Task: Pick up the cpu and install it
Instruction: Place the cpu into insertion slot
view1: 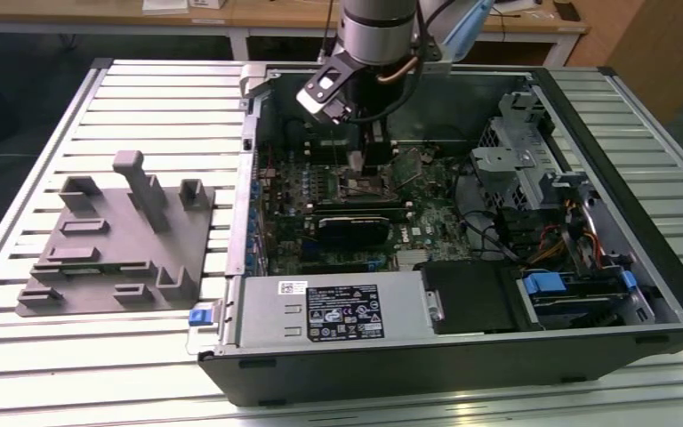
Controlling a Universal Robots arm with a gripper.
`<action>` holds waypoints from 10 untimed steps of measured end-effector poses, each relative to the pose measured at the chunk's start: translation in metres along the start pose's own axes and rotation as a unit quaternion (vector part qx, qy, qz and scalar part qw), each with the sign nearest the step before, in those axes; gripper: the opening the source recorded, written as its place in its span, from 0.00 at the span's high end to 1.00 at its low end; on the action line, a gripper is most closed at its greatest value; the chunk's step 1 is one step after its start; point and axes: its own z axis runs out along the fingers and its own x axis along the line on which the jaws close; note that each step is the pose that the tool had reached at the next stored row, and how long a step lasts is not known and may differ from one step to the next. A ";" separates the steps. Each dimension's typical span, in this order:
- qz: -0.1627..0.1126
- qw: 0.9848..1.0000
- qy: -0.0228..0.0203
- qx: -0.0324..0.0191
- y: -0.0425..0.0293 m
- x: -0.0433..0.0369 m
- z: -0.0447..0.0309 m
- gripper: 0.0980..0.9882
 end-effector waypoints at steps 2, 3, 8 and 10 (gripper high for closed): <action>0.000 1.000 0.000 0.000 0.0005 0.0002 0.0015 0.50; 0.000 1.000 0.000 0.000 0.0007 0.0003 0.0021 0.50; 0.000 1.000 0.000 0.000 0.0010 0.0010 0.0080 0.50; 0.000 1.000 0.000 0.000 0.0009 0.0014 0.0112 0.50</action>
